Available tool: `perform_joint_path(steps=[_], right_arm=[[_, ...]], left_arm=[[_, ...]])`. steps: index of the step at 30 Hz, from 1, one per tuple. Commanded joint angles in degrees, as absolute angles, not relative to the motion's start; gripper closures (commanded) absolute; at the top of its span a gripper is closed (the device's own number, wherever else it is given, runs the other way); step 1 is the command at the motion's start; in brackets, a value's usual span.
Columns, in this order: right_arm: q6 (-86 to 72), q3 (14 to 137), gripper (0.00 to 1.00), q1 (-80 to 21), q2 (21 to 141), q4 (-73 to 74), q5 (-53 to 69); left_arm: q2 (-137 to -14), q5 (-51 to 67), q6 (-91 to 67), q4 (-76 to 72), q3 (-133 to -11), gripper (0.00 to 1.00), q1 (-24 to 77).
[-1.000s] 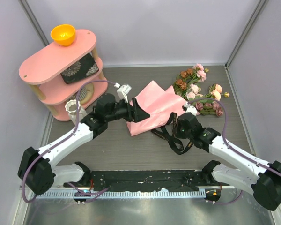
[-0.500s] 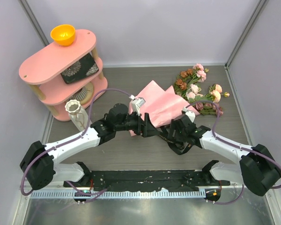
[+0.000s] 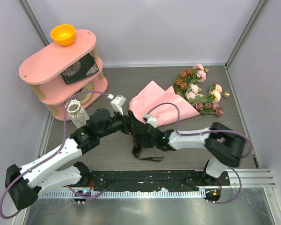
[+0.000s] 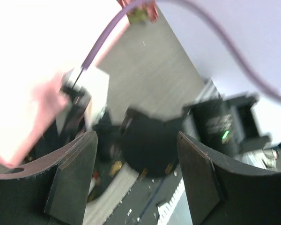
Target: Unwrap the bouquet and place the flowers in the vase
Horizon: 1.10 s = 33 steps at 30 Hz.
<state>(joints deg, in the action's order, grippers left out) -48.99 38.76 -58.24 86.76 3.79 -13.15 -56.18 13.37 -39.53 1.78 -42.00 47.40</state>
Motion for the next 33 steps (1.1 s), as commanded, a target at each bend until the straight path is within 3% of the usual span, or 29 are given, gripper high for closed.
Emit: perform_joint_path(steps=[1, 5, 11, 15, 16, 17, 19, 22, 26, 29, 33], right_arm=[[-44.93, 52.79, 0.99, -64.86, 102.89, -4.65, -7.49], [-41.23, 70.96, 0.99, -65.65, 114.15, -10.89, 4.2], [-40.96, 93.12, 0.99, -67.06, 128.92, -13.09, 15.2], [-43.41, 98.17, 0.98, -67.41, 132.71, -14.06, 18.89], [-42.98, 98.09, 0.93, -67.41, 131.93, -13.45, 19.33], [-41.67, 97.04, 0.73, -67.33, 130.97, -11.79, 18.03], [-37.3, 93.89, 0.49, -67.24, 127.63, -6.34, 12.52], [-34.63, 79.43, 0.32, -66.45, 117.62, -5.01, 8.19], [-35.33, 64.28, 0.28, -63.03, 103.74, -5.79, 7.65], [-34.9, 53.57, 0.28, -62.58, 92.93, -6.5, 5.99], [-34.63, 43.17, 0.26, -62.05, 76.52, -5.71, 2.47]], left_arm=[[-46.36, 3.18, -37.0, 10.79, -45.08, 0.28, 47.55], [-36.25, -7.62, -37.09, 22.46, -49.29, 0.28, 47.37], [-24.89, -13.97, -36.04, 35.04, -56.85, 0.27, 47.46], [-21.89, -18.62, -35.33, 38.93, -59.06, 0.26, 47.55], [-21.71, -18.89, -35.16, 39.2, -59.06, 0.24, 47.46], [-21.53, -19.16, -34.98, 39.11, -58.8, 0.22, 47.37], [-22.76, -19.16, -34.72, 38.32, -57.58, 0.18, 47.46], [-28.37, -17.5, -35.15, 37.27, -56.87, 0.17, 47.37], [-34.44, -17.58, -35.68, 33.41, -55.37, 0.17, 47.46], [-40.15, -19.59, -35.6, 32.61, -54.93, 0.25, 47.46], [-51.13, -18.81, -35.42, 34.79, -55.54, 0.2, 46.76]])
